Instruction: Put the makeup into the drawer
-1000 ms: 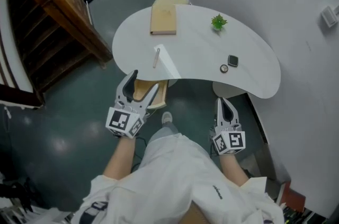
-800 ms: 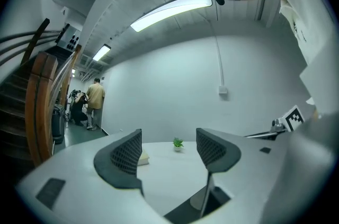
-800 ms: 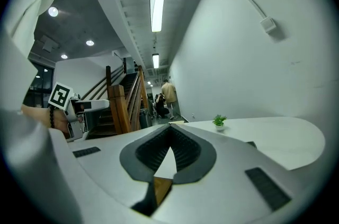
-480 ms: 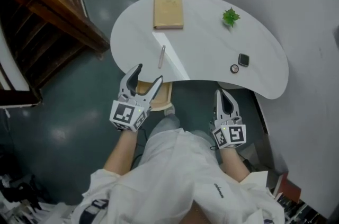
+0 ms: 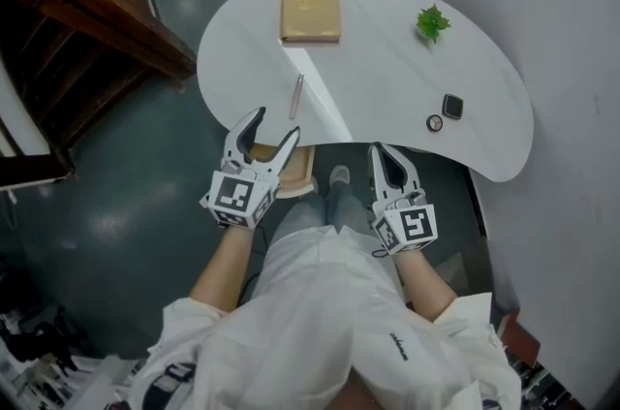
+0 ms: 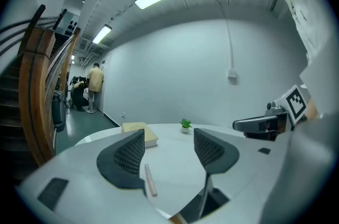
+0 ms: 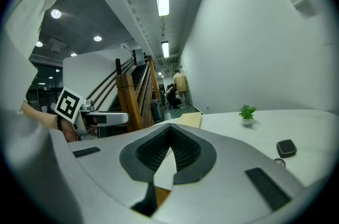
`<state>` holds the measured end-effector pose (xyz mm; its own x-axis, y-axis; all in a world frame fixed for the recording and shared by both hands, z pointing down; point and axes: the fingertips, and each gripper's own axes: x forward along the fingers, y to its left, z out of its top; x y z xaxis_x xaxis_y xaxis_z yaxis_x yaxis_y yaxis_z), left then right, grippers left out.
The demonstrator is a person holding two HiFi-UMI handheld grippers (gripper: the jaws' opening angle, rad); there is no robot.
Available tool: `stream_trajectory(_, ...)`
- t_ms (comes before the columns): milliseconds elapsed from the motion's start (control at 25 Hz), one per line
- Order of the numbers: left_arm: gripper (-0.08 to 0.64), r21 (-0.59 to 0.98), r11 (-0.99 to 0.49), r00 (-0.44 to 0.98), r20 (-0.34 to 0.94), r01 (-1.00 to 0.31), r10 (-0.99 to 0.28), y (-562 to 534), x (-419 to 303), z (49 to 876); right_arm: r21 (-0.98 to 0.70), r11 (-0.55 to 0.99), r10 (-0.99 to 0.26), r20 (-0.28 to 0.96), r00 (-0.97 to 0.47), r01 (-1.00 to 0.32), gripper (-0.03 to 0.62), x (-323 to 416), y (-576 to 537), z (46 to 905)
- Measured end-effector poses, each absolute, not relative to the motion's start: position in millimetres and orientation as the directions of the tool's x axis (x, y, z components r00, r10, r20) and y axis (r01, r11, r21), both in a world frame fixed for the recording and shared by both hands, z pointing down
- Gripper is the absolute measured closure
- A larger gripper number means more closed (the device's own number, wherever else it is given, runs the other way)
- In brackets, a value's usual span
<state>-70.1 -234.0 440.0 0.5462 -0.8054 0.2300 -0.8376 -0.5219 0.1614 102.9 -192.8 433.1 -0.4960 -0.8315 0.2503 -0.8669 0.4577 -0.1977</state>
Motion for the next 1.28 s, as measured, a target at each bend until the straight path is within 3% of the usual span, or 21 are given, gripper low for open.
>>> stream_trajectory(760, 0.286, 0.092, -0.331, 0.333, 0.481, -0.939, -0.811, -288.9, -41.6, 541.9, -0.315, 0.637, -0.616, 0.341, -0.71, -0.704, 0.575, 77.2, -283.0, 517.4)
stream_trajectory(1280, 0.31, 0.067, -0.321, 0.281, 0.667, -0.945, -0.69, -309.2, -50.7, 640.2, -0.368, 0.57, -0.567, 0.472, -0.675, -0.735, 0.575, 47.1, -307.3, 594.3)
